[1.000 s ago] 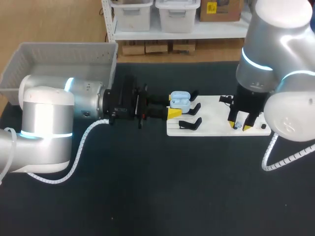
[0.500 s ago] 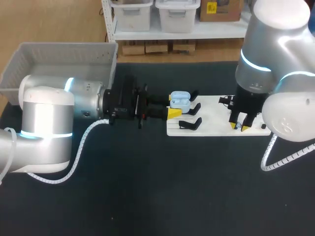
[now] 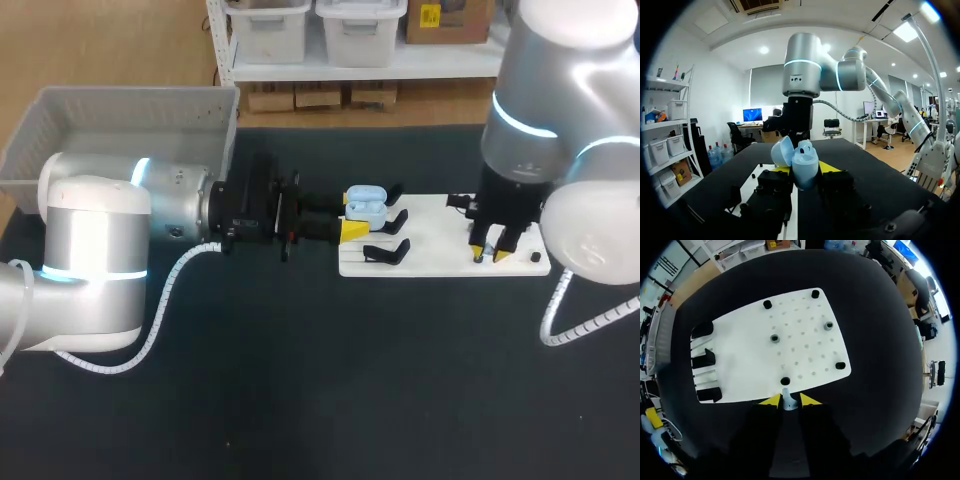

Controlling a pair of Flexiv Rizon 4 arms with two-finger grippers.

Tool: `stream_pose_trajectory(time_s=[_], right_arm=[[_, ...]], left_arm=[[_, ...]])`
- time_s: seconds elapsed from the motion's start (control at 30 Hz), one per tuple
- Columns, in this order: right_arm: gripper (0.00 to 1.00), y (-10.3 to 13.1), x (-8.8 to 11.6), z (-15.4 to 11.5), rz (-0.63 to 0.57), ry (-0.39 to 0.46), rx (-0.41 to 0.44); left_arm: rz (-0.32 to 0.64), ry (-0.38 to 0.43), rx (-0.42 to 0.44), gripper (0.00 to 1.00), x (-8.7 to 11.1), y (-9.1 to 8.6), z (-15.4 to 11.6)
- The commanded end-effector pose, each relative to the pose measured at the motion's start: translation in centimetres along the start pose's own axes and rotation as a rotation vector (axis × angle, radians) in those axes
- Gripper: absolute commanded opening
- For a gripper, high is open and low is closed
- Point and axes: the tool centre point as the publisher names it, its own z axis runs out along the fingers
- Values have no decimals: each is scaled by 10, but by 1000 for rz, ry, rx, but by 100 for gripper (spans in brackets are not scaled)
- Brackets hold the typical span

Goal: Pick up each earbud case from the left stands, insert the matching earbuds, close the lid, and place the case in the box.

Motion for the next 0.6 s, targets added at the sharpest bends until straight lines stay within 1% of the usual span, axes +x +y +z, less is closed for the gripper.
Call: stream_pose_trajectory(time_s=[0.03, 0.27, 0.37, 0.5, 0.6], right_arm=[[0, -10, 18, -28, -44, -33, -2], [0, -9, 37, -76, -199, -83, -2], [0, -3, 45, -101, -259, -110, 4], [0, 11, 53, -128, -309, -125, 28], [0, 27, 61, -142, -361, -113, 57]], left_arm=[[4, -4, -7, 0, 1, -2, 0], [4, -4, -7, 0, 1, -2, 0], [4, -4, -7, 0, 1, -2, 0], [4, -4, -7, 0, 1, -2, 0], [4, -4, -7, 0, 1, -2, 0]])
